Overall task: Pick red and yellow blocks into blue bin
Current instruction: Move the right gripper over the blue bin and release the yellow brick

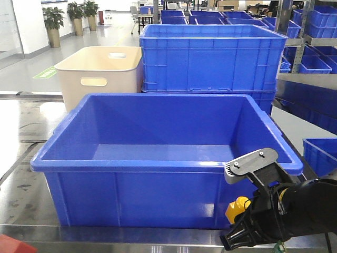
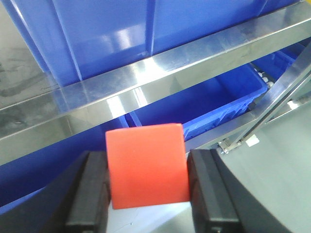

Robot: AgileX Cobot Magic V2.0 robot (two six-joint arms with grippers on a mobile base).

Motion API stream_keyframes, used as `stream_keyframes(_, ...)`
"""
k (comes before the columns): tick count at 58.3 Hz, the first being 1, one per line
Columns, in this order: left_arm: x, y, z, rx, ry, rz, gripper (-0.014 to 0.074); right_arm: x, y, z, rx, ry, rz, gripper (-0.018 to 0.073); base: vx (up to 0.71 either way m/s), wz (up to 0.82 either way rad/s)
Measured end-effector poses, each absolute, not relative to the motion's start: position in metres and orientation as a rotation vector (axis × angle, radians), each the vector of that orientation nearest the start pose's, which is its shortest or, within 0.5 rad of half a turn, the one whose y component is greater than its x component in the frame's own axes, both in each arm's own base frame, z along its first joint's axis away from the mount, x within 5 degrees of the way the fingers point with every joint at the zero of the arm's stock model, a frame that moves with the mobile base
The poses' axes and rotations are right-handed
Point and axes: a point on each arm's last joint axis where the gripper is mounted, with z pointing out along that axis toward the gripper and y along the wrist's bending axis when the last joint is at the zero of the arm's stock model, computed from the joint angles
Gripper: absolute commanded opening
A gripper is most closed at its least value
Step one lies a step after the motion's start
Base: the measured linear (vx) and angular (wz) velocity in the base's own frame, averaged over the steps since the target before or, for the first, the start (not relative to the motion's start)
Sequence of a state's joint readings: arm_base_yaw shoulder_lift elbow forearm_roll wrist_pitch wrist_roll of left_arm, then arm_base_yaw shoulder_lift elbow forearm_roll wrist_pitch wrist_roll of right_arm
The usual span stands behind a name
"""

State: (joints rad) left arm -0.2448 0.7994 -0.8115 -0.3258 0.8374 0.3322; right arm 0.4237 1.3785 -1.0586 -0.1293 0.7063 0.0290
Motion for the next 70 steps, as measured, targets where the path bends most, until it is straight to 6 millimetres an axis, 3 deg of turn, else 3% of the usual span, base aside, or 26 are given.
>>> stream_keyframes(36,0.135,-0.056,0.341,0.526,2.219,-0.345,0.0288,0.26,0.109,0.302,-0.577,2.477,0.031,0.0225,0.0,0.0)
stream_keyframes(45,0.135,-0.056,0.341,0.526,2.219,-0.345,0.0288,0.247,0.102,0.339,-0.554,2.458,0.03,0.0225,0.0,0.0)
stream_keyframes(57,0.135,-0.056,0.341,0.526,2.219,-0.345,0.0288,0.239,0.098,0.414,-0.514,2.219,0.074,0.0225,0.0,0.0)
stream_keyframes(64,0.135,-0.056,0.341,0.526,2.219,-0.345,0.0288,0.251,0.103,0.442,-0.486,2.067,0.09,0.0227,0.0,0.0)
stream_keyframes(70,0.135,-0.056,0.341,0.526,2.219,-0.345,0.0288,0.27,0.111,0.449,-0.483,1.992,0.084,0.0228,0.0,0.0)
